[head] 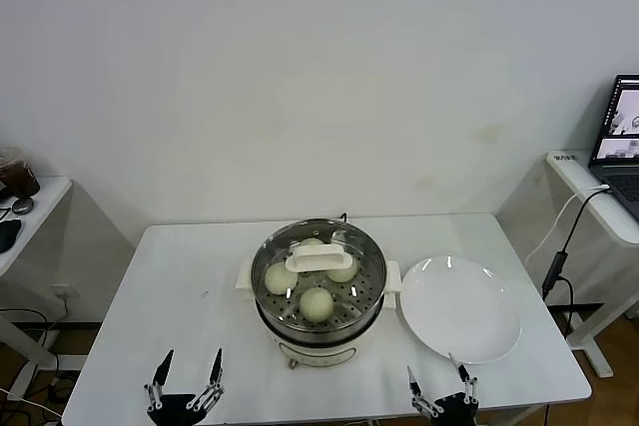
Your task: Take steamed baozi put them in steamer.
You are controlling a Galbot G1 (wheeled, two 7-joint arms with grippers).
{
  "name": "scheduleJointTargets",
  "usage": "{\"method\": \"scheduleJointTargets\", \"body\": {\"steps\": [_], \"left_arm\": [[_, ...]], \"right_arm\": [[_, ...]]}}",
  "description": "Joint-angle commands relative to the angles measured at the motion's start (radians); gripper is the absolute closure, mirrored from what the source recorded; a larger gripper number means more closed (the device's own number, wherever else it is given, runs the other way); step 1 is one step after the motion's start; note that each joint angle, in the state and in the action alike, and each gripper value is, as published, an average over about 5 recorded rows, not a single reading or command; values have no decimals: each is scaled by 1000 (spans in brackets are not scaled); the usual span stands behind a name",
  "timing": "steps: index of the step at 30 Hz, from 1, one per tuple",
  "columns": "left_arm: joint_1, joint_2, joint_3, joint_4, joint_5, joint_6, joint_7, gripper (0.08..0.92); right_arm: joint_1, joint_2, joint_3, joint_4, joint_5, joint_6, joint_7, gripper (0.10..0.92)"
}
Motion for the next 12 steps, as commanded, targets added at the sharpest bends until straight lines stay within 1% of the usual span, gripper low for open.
{"method": "scheduleJointTargets", "body": {"steps": [1, 12], "left_arm": [[59, -19, -30, 88, -44, -105, -1, 177], [61, -19, -38, 80, -9, -60, 28, 177]], "right_arm": [[-26, -23, -20, 25, 55, -16, -3, 203], [-25, -6, -41, 15, 36, -18, 3, 203]]}}
